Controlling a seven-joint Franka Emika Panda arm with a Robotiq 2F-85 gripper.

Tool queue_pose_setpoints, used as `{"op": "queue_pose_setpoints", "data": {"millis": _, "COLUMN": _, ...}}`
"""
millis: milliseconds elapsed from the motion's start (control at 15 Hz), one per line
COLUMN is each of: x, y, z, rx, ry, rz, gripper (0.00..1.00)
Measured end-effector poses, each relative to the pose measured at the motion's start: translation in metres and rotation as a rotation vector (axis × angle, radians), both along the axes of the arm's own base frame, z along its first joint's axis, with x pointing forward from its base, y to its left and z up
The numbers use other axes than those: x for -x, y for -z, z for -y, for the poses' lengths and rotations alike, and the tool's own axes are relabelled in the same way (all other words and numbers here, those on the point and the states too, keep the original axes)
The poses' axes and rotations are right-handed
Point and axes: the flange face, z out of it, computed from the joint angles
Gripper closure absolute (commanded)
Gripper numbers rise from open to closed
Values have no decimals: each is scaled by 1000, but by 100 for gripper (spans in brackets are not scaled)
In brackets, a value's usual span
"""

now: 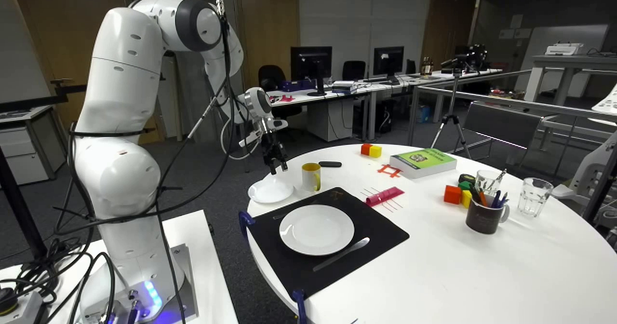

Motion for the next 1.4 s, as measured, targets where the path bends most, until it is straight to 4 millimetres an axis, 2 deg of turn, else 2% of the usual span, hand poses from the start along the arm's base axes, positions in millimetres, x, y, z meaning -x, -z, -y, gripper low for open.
{"op": "queue_pose_setpoints", "data": {"millis": 667, "x": -18, "y": -2, "z": 63, "rx": -208, "ry": 117, "rz": 1, "gripper": 0}}
{"op": "queue_pose_setpoints", "data": {"millis": 933, "x": -23, "y": -2, "z": 83, "rx": -272, "ry": 104, "rz": -13, "gripper": 0}}
{"op": "queue_pose_setpoints", "data": {"millis": 1400, "x": -32, "y": 13, "z": 130, "rx": -388, "ry": 40, "rz": -38, "gripper": 0}}
